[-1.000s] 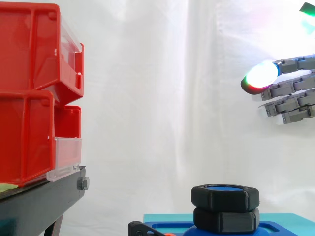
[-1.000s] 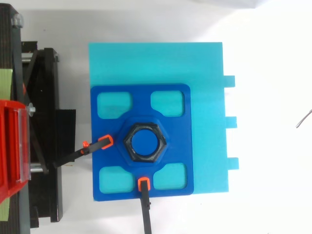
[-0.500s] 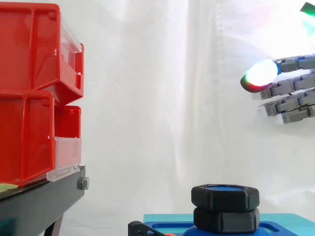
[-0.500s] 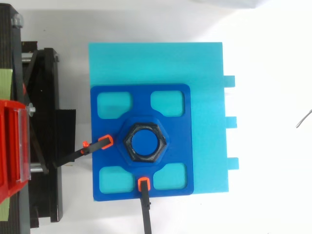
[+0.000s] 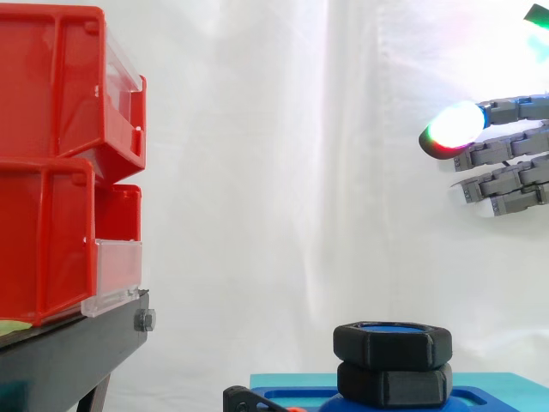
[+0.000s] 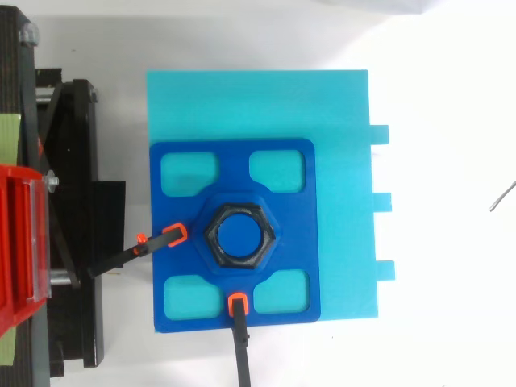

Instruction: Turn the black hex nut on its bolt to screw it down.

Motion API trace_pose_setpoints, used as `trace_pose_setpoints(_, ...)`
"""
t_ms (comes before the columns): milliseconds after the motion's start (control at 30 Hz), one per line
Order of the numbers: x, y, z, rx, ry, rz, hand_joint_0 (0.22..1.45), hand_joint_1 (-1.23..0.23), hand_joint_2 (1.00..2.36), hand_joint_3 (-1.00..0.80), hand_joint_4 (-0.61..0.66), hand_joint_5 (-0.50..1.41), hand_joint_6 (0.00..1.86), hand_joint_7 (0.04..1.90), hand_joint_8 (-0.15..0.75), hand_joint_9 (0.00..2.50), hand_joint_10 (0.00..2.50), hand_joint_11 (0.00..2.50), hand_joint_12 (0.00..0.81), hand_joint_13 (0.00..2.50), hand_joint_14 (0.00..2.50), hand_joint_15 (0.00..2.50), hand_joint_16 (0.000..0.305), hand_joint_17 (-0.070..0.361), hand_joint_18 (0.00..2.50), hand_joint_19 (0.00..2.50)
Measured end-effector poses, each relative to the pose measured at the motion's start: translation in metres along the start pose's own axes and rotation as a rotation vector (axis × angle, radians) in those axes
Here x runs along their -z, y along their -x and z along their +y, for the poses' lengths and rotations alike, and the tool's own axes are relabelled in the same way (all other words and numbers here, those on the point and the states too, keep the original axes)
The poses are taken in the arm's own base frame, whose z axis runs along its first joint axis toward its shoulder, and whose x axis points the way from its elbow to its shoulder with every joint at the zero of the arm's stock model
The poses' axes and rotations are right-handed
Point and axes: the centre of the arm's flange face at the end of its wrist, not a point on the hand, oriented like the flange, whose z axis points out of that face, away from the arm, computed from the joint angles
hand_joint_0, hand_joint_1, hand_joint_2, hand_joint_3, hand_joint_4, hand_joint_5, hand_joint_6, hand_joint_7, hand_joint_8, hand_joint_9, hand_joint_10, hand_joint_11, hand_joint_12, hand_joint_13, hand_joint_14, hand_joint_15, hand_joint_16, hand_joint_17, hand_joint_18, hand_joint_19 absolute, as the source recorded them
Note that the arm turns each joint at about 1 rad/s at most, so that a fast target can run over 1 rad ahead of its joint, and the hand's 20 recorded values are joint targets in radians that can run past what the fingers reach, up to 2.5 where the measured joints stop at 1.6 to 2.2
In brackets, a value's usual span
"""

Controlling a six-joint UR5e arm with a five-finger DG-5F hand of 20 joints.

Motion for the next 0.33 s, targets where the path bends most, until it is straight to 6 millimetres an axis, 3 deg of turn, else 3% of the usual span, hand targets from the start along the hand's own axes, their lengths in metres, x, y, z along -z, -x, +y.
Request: trace_pose_setpoints(333,0.0001,0.0,-0.0001,0.0,0.0,0.0,0.47,-0.07,1.0,-0.5,-0.11,-0.28,0.5,0.5,0.034,0.0,0.0,0.0,0.268,0.0,0.0,0.0,0.036,0.081,0.0,0.0)
